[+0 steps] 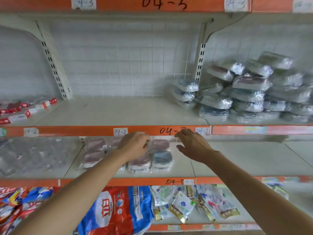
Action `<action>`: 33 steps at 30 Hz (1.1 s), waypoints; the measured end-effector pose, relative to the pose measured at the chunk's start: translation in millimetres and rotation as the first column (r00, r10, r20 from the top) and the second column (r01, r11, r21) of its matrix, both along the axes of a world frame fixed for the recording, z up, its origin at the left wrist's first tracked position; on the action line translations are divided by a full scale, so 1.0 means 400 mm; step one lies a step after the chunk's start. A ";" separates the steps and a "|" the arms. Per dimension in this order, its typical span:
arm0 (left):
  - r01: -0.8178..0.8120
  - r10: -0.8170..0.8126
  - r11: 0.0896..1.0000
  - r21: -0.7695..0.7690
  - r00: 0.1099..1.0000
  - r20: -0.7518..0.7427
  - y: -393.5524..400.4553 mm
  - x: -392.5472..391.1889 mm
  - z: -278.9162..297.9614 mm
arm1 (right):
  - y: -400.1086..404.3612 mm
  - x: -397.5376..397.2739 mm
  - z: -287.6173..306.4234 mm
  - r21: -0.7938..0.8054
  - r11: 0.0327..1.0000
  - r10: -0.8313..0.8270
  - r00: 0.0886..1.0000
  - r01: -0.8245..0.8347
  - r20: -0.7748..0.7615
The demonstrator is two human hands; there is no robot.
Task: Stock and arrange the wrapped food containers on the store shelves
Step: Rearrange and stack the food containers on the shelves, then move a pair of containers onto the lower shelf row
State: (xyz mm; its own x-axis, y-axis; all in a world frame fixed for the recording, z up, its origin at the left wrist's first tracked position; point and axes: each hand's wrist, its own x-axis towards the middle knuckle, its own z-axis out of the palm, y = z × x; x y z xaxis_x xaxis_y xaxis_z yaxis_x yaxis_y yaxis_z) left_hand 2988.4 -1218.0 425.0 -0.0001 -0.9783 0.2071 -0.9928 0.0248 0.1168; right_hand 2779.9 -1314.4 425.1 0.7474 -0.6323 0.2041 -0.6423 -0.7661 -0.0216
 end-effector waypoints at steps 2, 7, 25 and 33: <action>0.027 -0.027 1.000 -0.008 0.999 -0.039 -0.054 -0.017 -0.009 | -0.054 -0.003 0.018 -0.003 0.999 -0.042 0.999 0.042 0.019; 0.048 -0.058 0.995 -0.086 0.991 -0.124 -0.305 -0.020 0.022 | -0.267 0.008 0.047 0.088 0.987 -0.148 0.981 0.137 0.129; 0.134 -0.135 0.991 0.030 0.989 0.056 -0.762 0.155 0.205 | -0.769 0.203 0.207 0.263 0.861 -0.481 0.865 0.435 0.143; 0.332 -0.332 0.942 0.055 0.943 0.002 -0.886 0.120 0.206 | -0.757 0.137 0.300 0.064 0.917 -0.399 0.910 0.394 0.109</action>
State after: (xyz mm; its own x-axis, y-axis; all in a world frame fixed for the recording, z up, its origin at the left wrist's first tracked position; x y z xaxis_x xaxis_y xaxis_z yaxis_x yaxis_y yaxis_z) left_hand 3036.5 -1572.6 507.6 -0.3287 -0.9319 0.1534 -0.9306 0.3473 0.1158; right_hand 2834.8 -1617.1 545.2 0.4056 -0.8810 0.2436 -0.8840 -0.4459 -0.1405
